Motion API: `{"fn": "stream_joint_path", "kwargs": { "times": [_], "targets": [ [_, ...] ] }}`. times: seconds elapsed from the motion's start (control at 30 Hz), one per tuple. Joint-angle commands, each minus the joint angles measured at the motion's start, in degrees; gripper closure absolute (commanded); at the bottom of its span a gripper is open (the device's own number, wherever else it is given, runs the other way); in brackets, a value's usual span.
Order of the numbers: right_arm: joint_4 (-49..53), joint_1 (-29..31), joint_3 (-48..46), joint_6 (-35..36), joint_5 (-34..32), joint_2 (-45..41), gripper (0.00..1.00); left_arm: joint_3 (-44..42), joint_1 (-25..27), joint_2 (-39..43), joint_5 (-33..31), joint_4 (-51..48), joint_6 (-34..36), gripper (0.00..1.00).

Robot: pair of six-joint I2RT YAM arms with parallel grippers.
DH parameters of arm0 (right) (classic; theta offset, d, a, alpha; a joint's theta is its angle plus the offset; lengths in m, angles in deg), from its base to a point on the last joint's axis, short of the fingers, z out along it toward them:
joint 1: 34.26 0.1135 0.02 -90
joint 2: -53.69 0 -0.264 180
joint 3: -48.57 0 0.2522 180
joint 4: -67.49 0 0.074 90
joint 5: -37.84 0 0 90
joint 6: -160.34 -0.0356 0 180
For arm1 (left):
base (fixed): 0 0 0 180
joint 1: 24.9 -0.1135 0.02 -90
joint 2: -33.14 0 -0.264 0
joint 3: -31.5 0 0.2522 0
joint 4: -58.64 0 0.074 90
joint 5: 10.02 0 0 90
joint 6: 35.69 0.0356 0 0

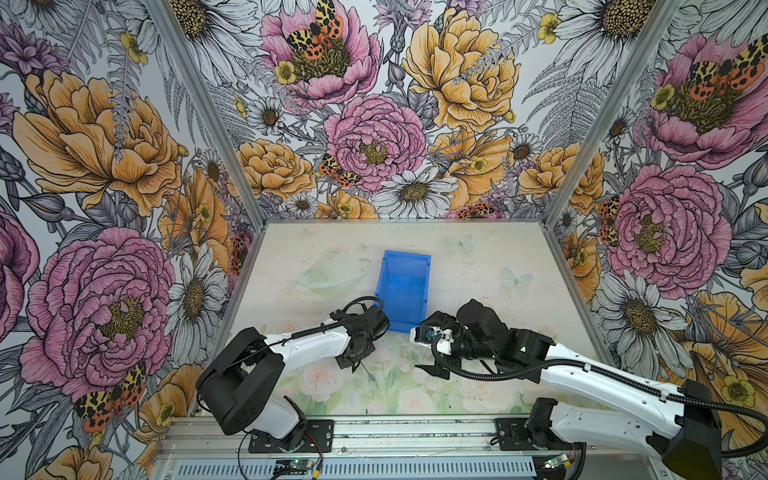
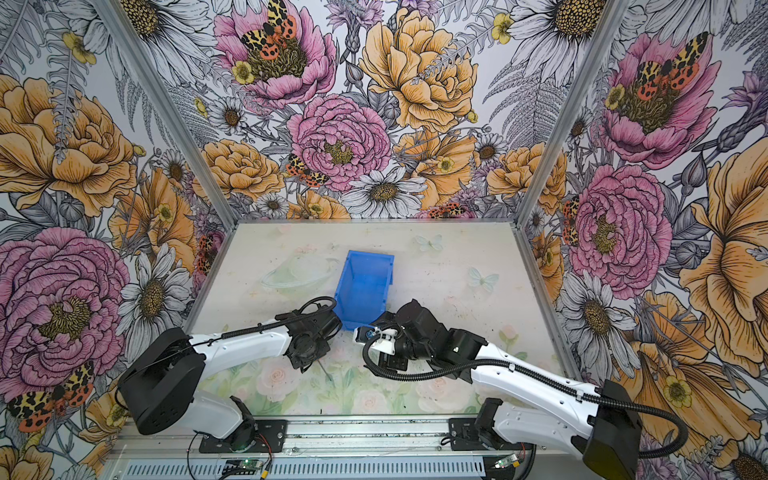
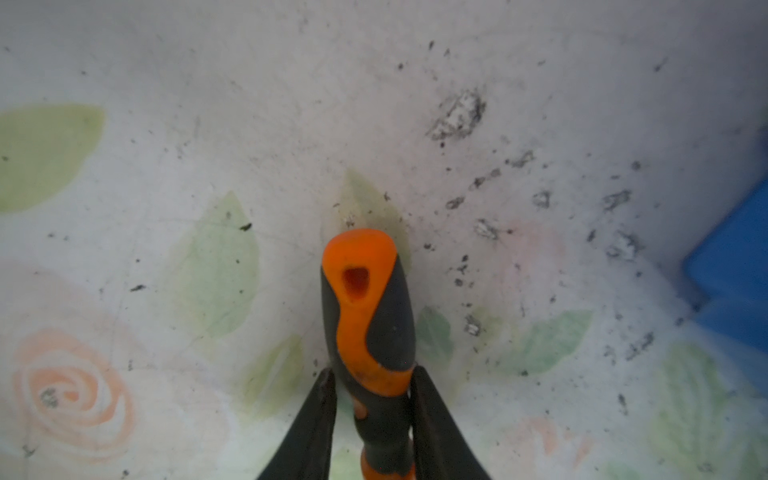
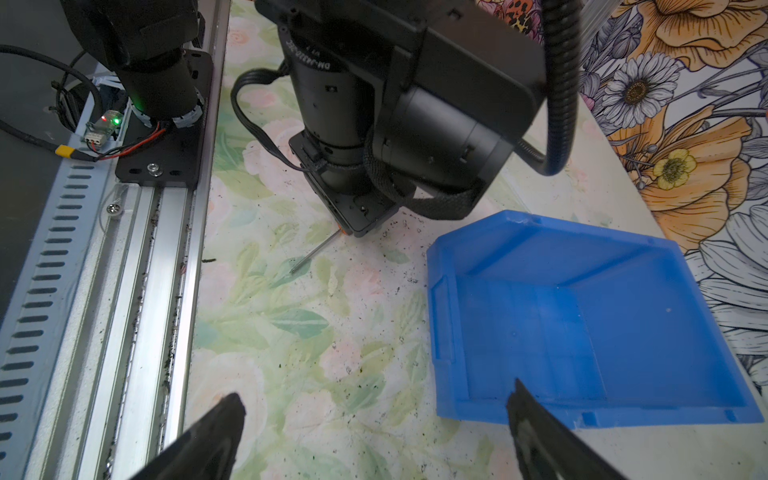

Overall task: Put the screwdriver in the bin
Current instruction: 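Lower the left gripper and close it on the screwdriver handle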

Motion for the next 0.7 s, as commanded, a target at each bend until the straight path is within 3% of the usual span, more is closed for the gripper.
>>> {"fn": "stream_joint_path", "kwargs": {
  "times": [0.0, 0.2, 0.47, 0.67],
  "targets": [
    [-0.26, 0.32, -0.26, 0.11, -1.11, -1.46, 0.01, -0.73, 0.77, -0.71, 0.56, 0.62, -0.38, 0.73],
    [-0.35, 0.34, -0.19, 0.55, -5.15, -2.58, 0.00, -0.49, 1.16, 0.56, -0.13, 0.73, 0.95, 0.86],
    [-0.27, 0.34, 0.00, -0.17, -7.43, -3.89, 0.00, -1.30, 1.39, 7.07, -1.93, 0.62, 1.96, 0.90],
    [-2.11, 0.08, 0.54, -3.81, -13.14, -5.05, 0.01, -0.46, 1.02, 15.14, -4.39, 0.20, 3.67, 0.92]
  ]
}}
